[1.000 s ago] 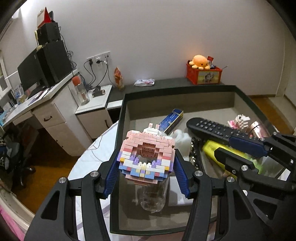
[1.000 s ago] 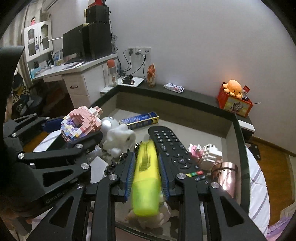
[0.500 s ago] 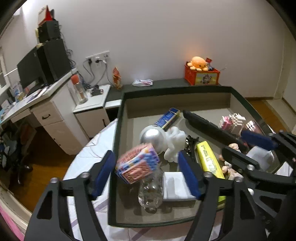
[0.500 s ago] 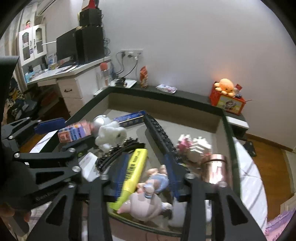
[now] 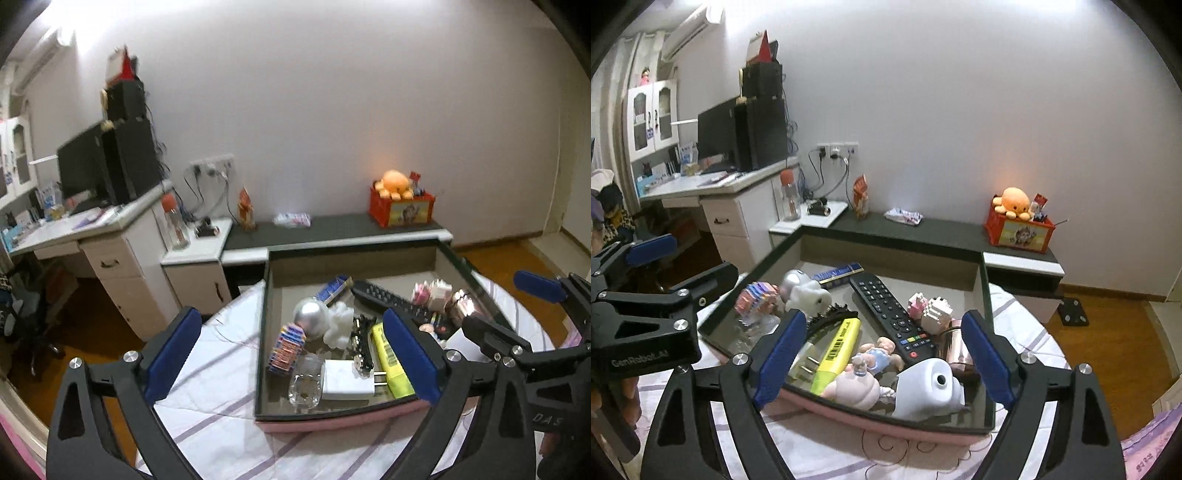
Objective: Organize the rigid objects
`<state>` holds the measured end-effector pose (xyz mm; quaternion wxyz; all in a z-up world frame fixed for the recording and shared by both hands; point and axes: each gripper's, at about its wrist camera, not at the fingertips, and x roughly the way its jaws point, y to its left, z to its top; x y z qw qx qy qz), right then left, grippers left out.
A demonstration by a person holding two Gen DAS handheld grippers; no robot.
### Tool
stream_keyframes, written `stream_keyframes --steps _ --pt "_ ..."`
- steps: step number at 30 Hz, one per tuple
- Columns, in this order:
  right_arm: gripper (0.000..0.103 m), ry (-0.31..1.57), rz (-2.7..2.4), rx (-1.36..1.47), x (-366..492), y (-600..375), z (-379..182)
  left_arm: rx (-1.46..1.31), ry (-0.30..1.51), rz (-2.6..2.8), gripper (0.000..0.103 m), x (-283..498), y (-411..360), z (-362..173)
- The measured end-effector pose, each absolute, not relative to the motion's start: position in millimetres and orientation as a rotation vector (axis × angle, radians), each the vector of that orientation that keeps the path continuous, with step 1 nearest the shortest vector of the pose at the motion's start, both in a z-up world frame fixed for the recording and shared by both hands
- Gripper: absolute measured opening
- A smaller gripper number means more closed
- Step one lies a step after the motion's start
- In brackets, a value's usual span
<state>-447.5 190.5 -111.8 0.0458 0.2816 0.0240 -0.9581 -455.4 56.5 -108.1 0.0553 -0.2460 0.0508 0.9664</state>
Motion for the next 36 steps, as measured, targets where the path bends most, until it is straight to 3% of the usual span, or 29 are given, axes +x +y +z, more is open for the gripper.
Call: stream_keyframes --steps 1,2,19,36 --pt "0.1 0.072 -2.937 0.831 -441 190 -107 -0.72 0.144 2.942 0.103 -449 54 -103" --pt "0.103 0.072 -2.946 0.809 -435 189 -103 -0.69 0.133 2.95 0.103 -442 51 -97" --pt "0.103 0.035 -3.043 0.448 -313 181 -22 -0.365 0.085 3.049 0.103 -300 28 -18" --pt "0.103 0.072 -3.101 0.181 -188 157 33 -0.151 0.064 3.067 0.103 -171 12 28"
